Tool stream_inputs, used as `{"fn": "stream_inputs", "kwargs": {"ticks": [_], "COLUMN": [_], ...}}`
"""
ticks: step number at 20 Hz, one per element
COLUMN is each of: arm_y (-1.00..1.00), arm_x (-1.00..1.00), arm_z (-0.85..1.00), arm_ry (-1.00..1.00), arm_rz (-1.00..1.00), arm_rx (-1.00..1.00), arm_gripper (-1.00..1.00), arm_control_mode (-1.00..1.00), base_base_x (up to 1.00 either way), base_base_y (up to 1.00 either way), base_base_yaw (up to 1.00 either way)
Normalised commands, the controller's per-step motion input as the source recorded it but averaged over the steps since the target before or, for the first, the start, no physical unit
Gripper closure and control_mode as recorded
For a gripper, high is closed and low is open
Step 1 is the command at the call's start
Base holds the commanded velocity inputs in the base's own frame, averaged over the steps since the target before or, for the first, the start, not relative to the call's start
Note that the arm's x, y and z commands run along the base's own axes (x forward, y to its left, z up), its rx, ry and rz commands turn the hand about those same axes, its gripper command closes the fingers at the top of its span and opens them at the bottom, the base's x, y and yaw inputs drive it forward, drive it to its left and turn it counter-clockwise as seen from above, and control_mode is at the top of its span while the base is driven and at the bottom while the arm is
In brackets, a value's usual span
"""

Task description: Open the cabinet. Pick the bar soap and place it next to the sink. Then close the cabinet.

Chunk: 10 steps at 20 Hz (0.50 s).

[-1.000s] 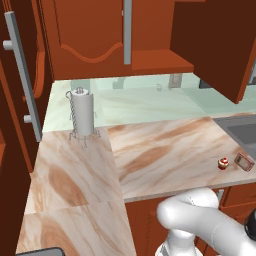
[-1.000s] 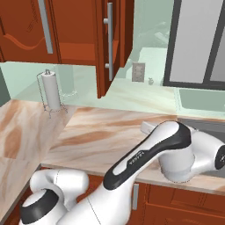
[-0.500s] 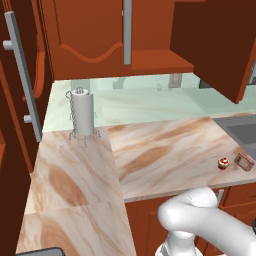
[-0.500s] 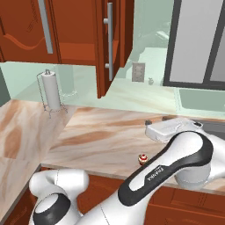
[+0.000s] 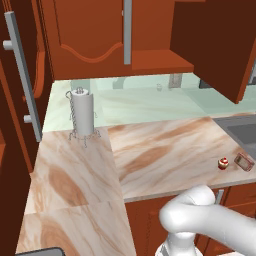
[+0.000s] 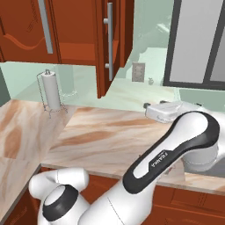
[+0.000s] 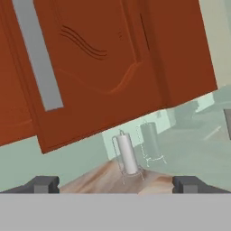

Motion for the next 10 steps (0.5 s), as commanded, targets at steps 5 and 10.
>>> {"fn": "stream_inputs", "kwargs": {"ticks": [5,10], "arm_y": [0.25,0.35], "arm_x": [0.0,0.0], "arm_z": [0.1,0.02], "arm_ry": [0.2,0.04], "arm_rz": [0.1,0.06], "arm_rx": [0.0,0.0], "arm_gripper": [-1.0,-1.0], "arm_control_mode": [-1.0,-1.0], "base_base_x": [0.0,0.0], "base_base_y": [0.0,0.0], "base_base_yaw": [0.0,0.0]}}
